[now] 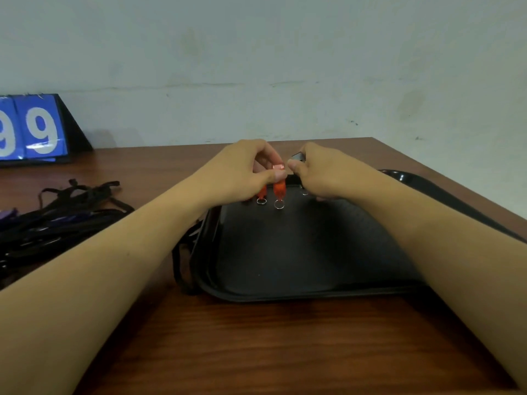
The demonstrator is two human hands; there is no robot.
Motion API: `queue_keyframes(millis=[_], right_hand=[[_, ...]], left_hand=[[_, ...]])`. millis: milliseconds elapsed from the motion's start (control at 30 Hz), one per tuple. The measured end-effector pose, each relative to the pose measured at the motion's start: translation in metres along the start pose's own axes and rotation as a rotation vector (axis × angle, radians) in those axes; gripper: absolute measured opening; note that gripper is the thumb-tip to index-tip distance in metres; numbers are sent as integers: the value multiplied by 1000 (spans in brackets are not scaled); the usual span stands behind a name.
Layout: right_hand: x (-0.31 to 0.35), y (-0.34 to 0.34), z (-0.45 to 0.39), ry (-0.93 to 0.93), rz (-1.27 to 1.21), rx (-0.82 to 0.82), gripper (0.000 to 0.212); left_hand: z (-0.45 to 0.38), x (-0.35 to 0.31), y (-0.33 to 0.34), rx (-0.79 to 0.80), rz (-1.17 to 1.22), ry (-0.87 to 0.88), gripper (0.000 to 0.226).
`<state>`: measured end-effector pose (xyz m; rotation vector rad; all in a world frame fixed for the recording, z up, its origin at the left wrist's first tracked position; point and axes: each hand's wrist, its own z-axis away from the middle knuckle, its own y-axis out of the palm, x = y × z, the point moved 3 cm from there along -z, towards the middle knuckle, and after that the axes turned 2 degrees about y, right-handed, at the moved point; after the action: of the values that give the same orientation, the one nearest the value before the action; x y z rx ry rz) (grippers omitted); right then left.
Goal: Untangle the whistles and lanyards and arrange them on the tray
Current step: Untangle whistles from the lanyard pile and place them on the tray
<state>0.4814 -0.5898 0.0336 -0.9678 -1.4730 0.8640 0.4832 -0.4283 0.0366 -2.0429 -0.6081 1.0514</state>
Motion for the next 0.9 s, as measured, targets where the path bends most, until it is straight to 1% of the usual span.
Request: queue_keyframes(millis=[67,167,333,500,633,667,733,800,900], right_hand=[[1,2,-2,8,0,14,34],[3,4,-4,15,16,32,29],[3,3,-1,8,-32,61,35],[7,3,4,-44,43,117,32],[9,1,6,-58,104,148,29],[8,2,5,-50,72,136,27],[7,0,4,-24,-30,75,34],[5,-3,4,-10,-75,15,40],[6,-3,5,-2,-98,6,43]], left_hand=[[-1,3,4,14,-19,-3,22],[-1,4,6,-9,-54,1,23],[-2,0,9,-28,-180,14,21],[-4,3,14,-25,-237,-12,27],[-4,4,9,-21,-258,1,39],[-3,3,4,-9,-253,8,41],[-2,4,-3,49,-265,19,44],[2,5,-3,127,-318,2,48],[6,4,7,185,-380,-31,54]])
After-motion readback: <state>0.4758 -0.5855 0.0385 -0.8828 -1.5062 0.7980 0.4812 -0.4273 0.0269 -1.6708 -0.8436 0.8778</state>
